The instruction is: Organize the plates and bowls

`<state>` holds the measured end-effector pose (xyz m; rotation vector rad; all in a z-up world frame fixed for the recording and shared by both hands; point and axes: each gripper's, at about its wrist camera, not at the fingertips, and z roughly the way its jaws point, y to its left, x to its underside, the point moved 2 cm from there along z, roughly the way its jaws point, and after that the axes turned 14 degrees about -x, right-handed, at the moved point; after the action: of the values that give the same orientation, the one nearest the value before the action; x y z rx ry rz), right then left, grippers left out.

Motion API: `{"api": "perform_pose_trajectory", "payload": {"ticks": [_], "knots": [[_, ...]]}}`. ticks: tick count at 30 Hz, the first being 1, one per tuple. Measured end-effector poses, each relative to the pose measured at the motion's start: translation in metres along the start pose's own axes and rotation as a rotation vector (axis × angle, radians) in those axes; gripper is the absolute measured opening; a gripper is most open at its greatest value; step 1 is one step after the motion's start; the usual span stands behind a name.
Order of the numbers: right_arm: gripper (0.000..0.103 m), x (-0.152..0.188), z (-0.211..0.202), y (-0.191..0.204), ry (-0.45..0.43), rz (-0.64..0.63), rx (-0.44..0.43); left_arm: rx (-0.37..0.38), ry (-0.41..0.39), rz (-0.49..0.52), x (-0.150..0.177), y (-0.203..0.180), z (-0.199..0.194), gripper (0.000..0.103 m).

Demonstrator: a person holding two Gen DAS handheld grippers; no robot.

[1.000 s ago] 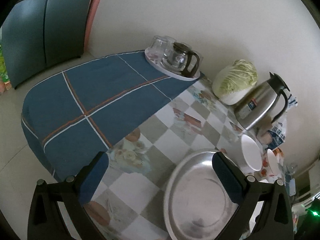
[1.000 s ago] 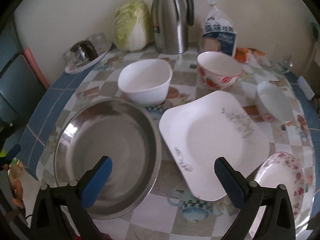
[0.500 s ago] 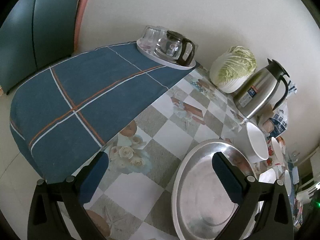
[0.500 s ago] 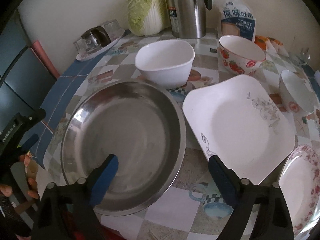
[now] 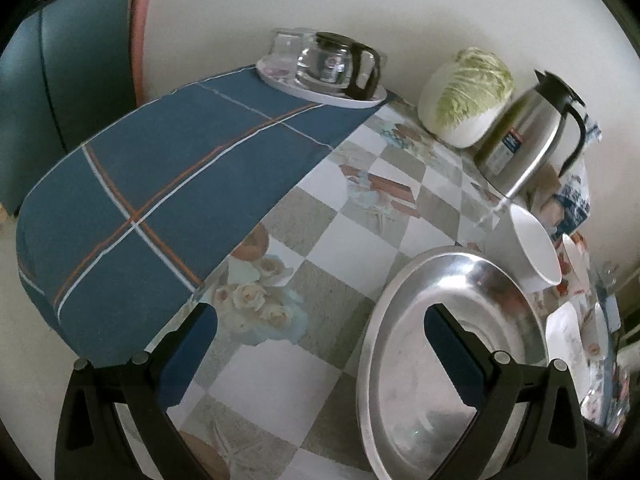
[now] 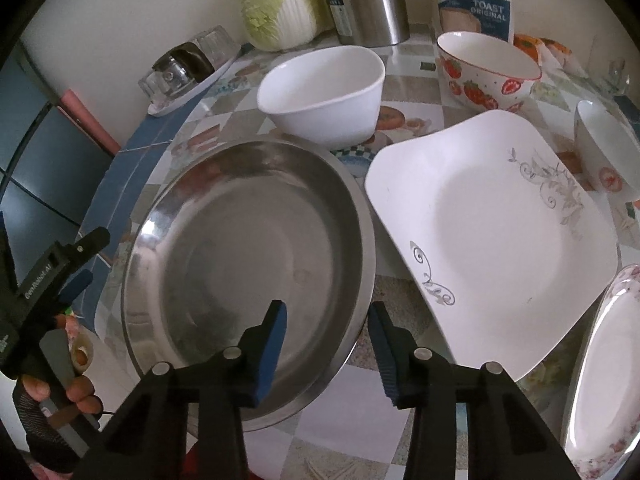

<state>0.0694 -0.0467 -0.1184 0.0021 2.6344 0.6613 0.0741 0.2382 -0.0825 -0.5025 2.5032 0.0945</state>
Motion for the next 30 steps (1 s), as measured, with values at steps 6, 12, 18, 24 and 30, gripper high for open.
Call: {"api": "perform_pose_trajectory", "payload": {"ticks": [6,12,18,24,30], "knots": [[0.04,-0.001,0.008,-0.004,0.027,0.005,-0.001,0.008,0.025,0.056,0.002,-0.011,0.01,0.103],[0.035,0.0,0.016,-0.012,0.049,0.032,0.002,-0.034,0.06,0.135,0.003,-0.025,0.021,0.103],[0.025,-0.002,0.024,-0.014,0.068,0.038,0.016,-0.112,0.132,0.253,0.012,-0.039,0.043,0.103],[0.018,-0.004,0.028,-0.014,0.071,0.032,0.017,-0.147,0.162,0.309,0.016,-0.047,0.053,0.103],[0.019,-0.004,0.027,-0.015,0.066,0.031,0.017,-0.156,0.182,0.294,0.008,-0.055,0.061,0.103]]}}
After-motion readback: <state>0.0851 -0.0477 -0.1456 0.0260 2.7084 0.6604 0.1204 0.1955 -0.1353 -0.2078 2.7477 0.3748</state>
